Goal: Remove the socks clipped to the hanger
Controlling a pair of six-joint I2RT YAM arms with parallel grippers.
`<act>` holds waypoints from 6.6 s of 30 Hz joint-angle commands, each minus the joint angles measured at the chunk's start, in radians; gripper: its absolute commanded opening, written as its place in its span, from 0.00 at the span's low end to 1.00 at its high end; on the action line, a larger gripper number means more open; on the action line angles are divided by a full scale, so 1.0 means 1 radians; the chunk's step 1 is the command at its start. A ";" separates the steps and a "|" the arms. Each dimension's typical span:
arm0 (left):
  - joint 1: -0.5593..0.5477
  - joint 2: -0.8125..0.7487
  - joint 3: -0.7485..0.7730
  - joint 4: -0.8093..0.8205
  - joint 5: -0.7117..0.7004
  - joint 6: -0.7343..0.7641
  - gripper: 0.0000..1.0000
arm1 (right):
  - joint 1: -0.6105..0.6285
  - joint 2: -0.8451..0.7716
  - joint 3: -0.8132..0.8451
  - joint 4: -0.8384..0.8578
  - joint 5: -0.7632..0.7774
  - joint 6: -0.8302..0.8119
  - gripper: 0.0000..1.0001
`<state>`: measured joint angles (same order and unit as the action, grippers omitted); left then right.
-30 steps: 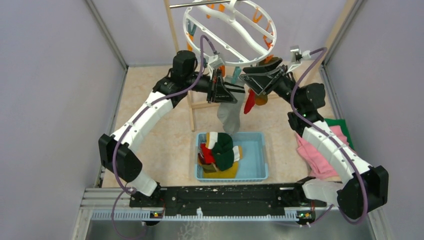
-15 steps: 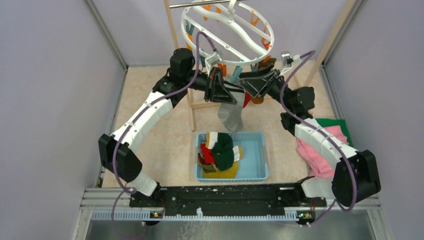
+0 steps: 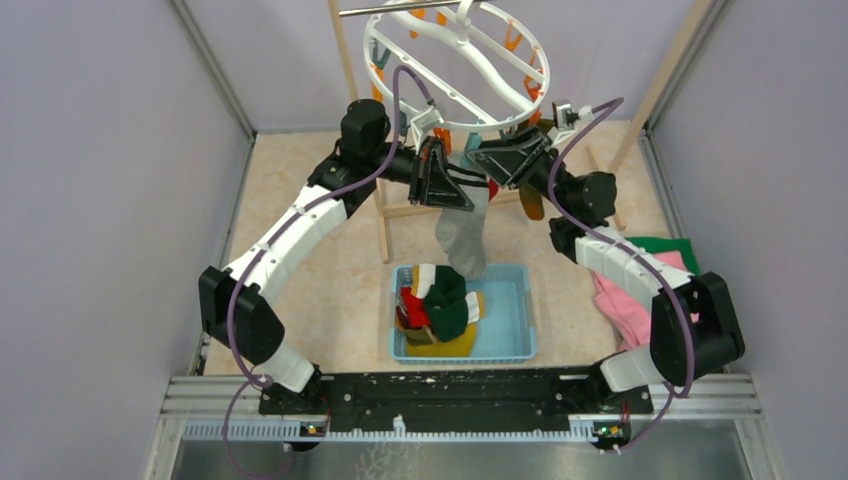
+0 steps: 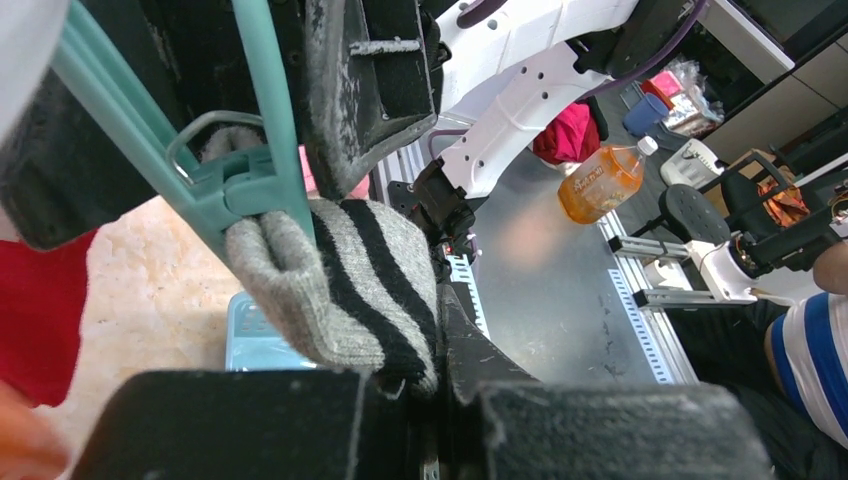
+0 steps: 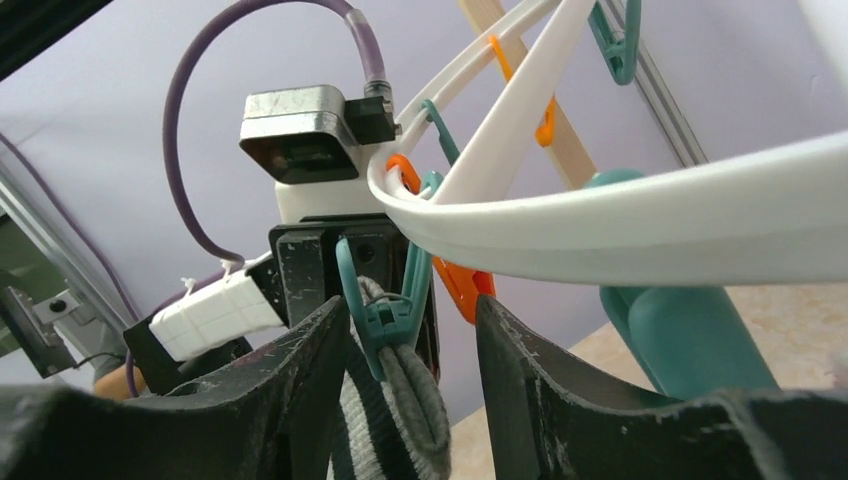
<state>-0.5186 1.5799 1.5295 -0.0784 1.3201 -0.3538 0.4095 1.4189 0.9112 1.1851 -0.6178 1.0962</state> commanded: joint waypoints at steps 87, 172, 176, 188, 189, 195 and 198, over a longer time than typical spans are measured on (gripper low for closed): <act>-0.039 -0.156 -0.024 -0.775 -0.450 0.944 0.99 | -0.004 -0.201 -0.055 -0.597 0.123 -0.681 0.00; -0.034 -0.144 -0.111 -0.502 -0.554 0.754 0.00 | 0.250 -0.174 0.277 -0.804 0.501 -0.799 0.04; -0.038 -0.141 -0.140 -0.578 -0.478 0.834 0.00 | 0.249 -0.176 0.279 -0.812 0.495 -0.793 0.00; -0.272 -0.072 -0.308 -0.743 -0.646 1.115 0.07 | 0.249 -0.207 0.235 -0.838 0.474 -0.769 0.14; -0.286 -0.070 -0.325 -0.738 -0.676 1.132 0.11 | 0.249 -0.214 0.228 -0.840 0.472 -0.767 0.19; -0.346 -0.088 -0.391 -0.735 -0.800 1.208 0.58 | 0.250 -0.293 0.172 -0.901 0.493 -0.762 0.99; -0.347 -0.120 -0.361 -0.761 -0.822 1.218 0.98 | 0.248 -0.364 0.118 -0.934 0.538 -0.769 0.99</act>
<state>-0.8608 1.5127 1.1393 -0.8280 0.5522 0.8024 0.6537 1.1603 1.0779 0.2821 -0.1249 0.3336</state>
